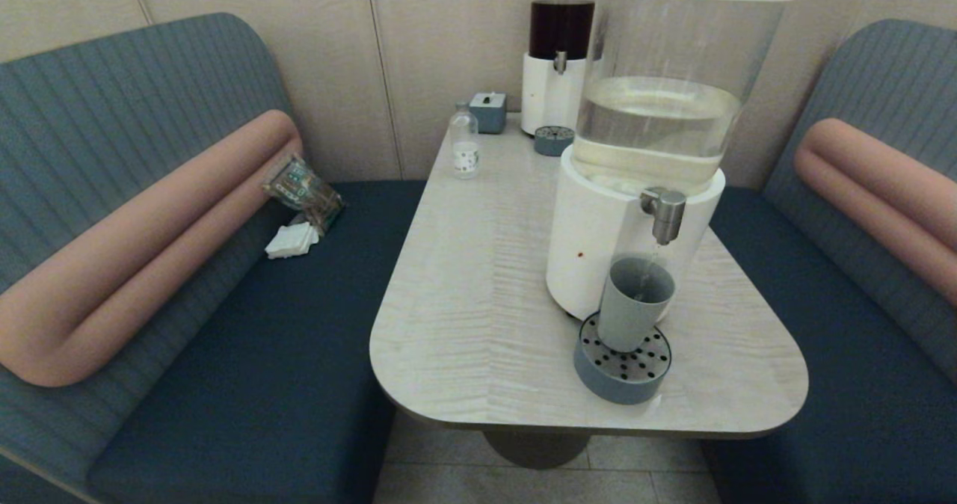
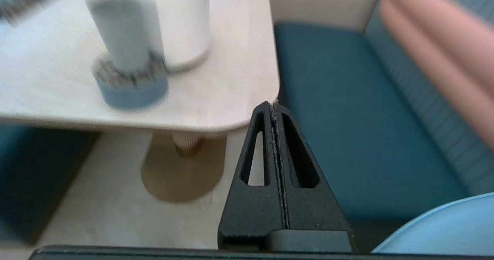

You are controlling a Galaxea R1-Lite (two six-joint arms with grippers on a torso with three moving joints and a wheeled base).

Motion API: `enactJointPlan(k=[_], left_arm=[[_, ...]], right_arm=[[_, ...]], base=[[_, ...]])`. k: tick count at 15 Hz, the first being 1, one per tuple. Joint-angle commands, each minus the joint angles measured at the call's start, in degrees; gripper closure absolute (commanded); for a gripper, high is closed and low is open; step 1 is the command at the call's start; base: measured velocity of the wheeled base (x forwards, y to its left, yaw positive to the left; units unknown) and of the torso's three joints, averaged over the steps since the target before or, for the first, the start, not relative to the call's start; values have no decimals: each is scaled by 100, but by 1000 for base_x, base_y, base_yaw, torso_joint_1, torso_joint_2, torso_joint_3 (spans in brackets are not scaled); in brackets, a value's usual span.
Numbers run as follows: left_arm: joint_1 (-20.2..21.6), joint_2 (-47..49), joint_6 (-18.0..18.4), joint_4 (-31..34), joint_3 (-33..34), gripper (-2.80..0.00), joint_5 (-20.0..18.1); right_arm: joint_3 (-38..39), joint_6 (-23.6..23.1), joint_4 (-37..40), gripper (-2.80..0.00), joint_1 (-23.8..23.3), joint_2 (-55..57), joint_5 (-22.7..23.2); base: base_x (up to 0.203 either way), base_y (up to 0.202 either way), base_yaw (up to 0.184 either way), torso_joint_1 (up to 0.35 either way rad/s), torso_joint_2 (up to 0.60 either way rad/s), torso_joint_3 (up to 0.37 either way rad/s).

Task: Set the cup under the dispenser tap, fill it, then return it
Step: Turn off the faucet

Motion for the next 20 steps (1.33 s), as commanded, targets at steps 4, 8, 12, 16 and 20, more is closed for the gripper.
enactJointPlan(k=[4,8,12,16,20], left_arm=[[0,-1,3,-3,1,0,-3],[0,-1,3,-3,1,0,-3],[0,-1,3,-3,1,0,-3],[0,-1,3,-3,1,0,-3],[0,-1,3,-3,1,0,-3]], right_arm=[[2493,-489,-2599,0,2,-57,39],[2470,-228,-2208,0,7,-54,436],[2406,191,-1965,0,11,-55,406],[2406,185,-1965,0,11,-55,406],[2406,185,-1965,0,11,-55,406]], base=[[0,0,0,0,0,0],[0,0,0,0,0,0],[0,0,0,0,0,0],[0,0,0,0,0,0],[0,0,0,0,0,0]])
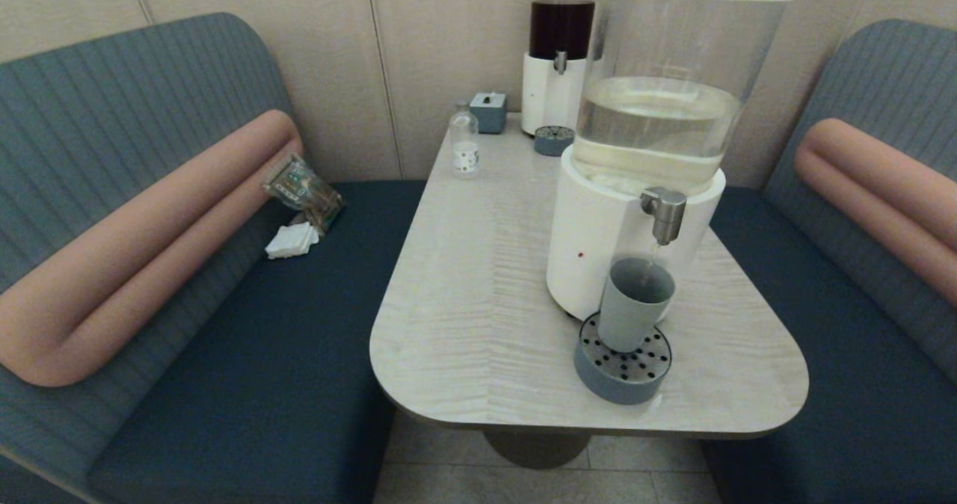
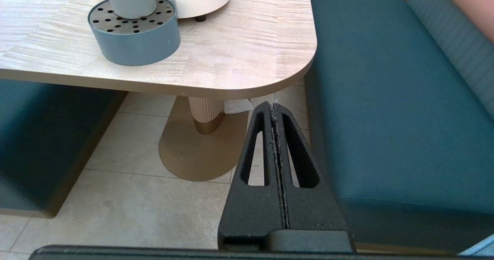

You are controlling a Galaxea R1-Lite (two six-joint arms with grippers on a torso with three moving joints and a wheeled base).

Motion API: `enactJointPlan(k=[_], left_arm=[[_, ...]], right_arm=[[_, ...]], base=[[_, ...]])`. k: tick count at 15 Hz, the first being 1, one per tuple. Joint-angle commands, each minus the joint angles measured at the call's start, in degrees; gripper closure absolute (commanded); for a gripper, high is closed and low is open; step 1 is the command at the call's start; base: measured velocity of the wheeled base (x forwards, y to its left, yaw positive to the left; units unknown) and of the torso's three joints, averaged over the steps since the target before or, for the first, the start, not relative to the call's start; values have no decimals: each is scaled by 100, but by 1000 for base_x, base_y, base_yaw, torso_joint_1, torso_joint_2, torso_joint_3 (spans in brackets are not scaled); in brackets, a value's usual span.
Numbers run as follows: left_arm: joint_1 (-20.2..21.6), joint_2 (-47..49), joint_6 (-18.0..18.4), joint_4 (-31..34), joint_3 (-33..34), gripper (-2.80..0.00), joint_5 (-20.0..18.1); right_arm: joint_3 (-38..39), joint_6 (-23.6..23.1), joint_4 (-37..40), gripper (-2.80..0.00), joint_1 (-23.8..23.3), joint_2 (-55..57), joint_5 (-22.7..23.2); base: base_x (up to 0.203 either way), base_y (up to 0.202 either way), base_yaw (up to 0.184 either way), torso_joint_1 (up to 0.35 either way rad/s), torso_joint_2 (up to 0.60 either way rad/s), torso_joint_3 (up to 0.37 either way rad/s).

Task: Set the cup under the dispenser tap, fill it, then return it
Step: Turn off the faucet

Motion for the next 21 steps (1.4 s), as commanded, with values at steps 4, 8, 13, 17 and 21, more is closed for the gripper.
enactJointPlan(k=[4,8,13,17,21], left_arm=[[0,-1,4,2,10,0,-3],[-8,-1,4,2,1,0,-3],[0,-1,4,2,1,0,-3],[0,-1,4,2,1,0,-3],[0,-1,4,2,1,0,-3]], right_arm=[[1,4,-3,0,1,10,2],[62,4,-239,0,1,2,-99],[-1173,52,-145,0,7,19,-316],[-3146,145,993,0,9,896,-208],[-4713,339,1250,0,28,3051,-112]], base=[[0,0,0,0,0,0],[0,0,0,0,0,0],[0,0,0,0,0,0],[0,0,0,0,0,0],[0,0,0,0,0,0]])
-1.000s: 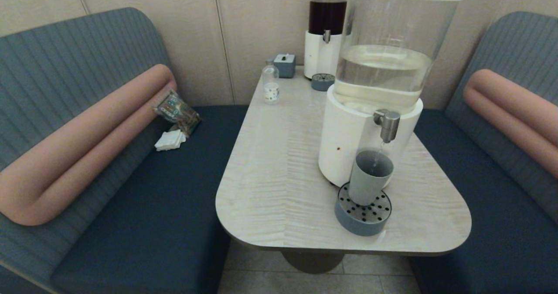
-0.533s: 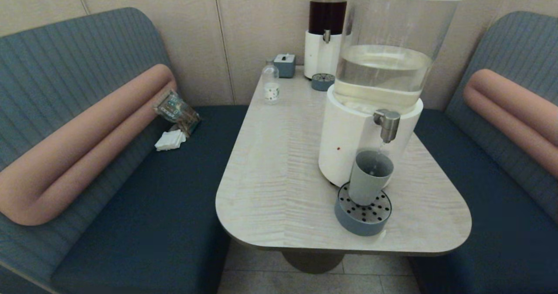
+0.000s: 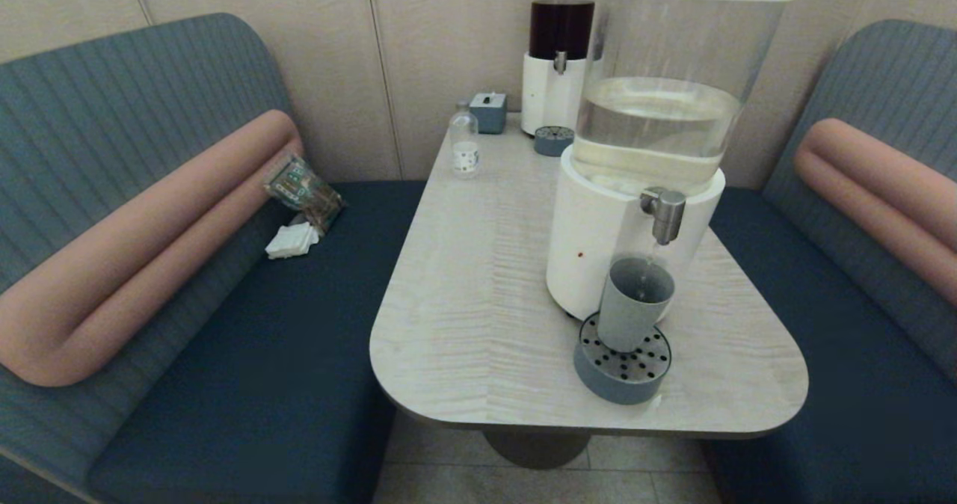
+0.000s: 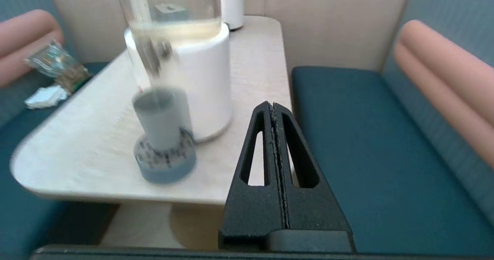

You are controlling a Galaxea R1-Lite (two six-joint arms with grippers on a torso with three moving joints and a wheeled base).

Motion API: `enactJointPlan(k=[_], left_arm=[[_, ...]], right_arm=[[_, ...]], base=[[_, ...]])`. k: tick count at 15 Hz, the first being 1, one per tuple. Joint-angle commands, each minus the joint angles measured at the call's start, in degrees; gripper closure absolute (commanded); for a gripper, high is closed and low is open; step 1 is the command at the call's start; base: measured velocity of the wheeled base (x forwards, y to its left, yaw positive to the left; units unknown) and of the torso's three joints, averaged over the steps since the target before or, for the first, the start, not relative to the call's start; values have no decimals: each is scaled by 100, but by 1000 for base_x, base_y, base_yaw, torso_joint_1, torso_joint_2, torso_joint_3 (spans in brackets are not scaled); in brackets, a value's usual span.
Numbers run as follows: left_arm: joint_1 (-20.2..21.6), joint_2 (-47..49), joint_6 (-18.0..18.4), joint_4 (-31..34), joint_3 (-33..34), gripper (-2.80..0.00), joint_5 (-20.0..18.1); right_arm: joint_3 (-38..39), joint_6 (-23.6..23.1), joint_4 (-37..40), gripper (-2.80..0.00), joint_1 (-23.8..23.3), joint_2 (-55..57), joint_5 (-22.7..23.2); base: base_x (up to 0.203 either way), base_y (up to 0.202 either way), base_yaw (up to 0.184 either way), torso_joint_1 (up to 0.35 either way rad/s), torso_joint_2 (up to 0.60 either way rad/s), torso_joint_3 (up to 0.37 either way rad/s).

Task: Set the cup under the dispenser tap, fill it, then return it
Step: Turn off the faucet

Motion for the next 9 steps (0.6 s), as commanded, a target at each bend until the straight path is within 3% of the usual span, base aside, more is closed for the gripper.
enactJointPlan(k=[1,4,6,7,9], left_arm=[[0,-1,3,0,1,0,-3],[0,-1,3,0,1,0,-3],[0,6,3,0,1,0,-3],[0,-1,3,0,1,0,-3],[0,-1,3,0,1,0,-3]], right_arm=[[-1011,71,102,0,11,1648,75],[-2554,159,912,0,100,3051,410],[-3245,272,1646,0,428,3878,595],[-3511,377,2000,0,786,4293,484],[-3855,496,2442,0,1448,5022,-175]], base=[[0,0,0,0,0,0],[0,0,0,0,0,0],[0,0,0,0,0,0],[0,0,0,0,0,0],[0,0,0,0,0,0]])
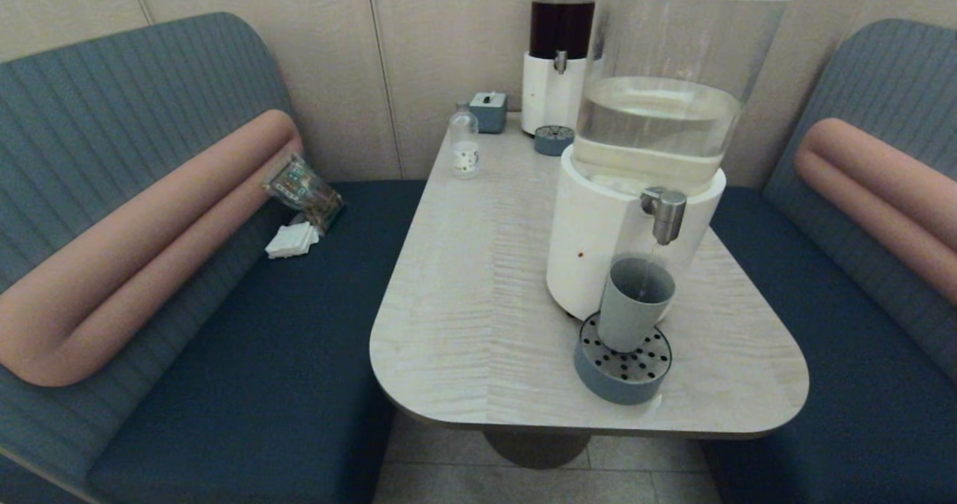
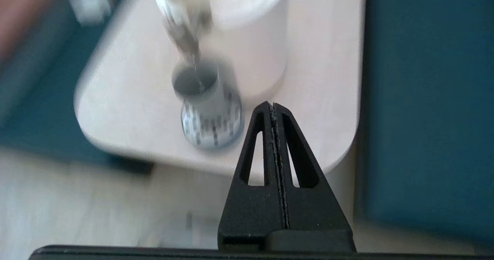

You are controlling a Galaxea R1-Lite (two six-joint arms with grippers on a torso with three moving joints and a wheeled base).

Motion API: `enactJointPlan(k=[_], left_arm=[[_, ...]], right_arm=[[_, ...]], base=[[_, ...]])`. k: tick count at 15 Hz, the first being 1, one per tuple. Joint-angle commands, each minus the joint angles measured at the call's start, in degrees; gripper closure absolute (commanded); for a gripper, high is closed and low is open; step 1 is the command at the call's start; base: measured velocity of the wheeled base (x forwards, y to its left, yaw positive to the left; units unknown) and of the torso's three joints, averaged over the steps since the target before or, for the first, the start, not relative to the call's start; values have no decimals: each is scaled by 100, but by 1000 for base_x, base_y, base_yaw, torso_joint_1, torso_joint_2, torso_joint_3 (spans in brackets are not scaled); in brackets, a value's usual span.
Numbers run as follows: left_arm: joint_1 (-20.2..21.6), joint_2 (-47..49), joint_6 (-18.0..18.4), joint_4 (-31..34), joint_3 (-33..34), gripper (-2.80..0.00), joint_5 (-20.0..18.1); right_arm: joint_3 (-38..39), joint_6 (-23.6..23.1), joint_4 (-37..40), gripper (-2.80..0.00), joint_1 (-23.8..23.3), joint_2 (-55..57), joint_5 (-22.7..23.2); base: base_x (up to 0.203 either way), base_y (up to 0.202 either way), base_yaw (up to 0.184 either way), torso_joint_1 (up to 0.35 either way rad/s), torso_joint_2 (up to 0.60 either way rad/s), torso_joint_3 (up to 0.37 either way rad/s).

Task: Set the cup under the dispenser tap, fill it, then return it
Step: Turn off the faucet

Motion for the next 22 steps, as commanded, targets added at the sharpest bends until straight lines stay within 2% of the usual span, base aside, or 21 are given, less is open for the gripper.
enactJointPlan(k=[1,3,5,7,10,13,16,22], left_arm=[[0,7,3,0,1,0,-3],[0,-1,3,0,1,0,-3],[0,-1,3,0,1,0,-3],[0,-1,3,0,1,0,-3],[-9,-1,3,0,1,0,-3],[0,-1,3,0,1,0,-3],[0,-1,3,0,1,0,-3],[0,-1,3,0,1,0,-3]], right_arm=[[-457,74,323,0,819,1293,-963],[-794,81,418,0,1474,1767,-1915],[-1308,-123,445,0,1846,2222,-2751],[-1853,-404,406,0,2066,2477,-2956],[-2512,-464,458,0,2413,2957,-2778],[-2811,-297,512,0,2579,3404,-1972],[-3092,-112,715,0,2560,3743,-1551],[-3241,-104,691,0,2375,4112,-1441]], base=[[0,0,0,0,0,0],[0,0,0,0,0,0],[0,0,0,0,0,0],[0,0,0,0,0,0],[0,0,0,0,0,0],[0,0,0,0,0,0],[0,0,0,0,0,0],[0,0,0,0,0,0]])
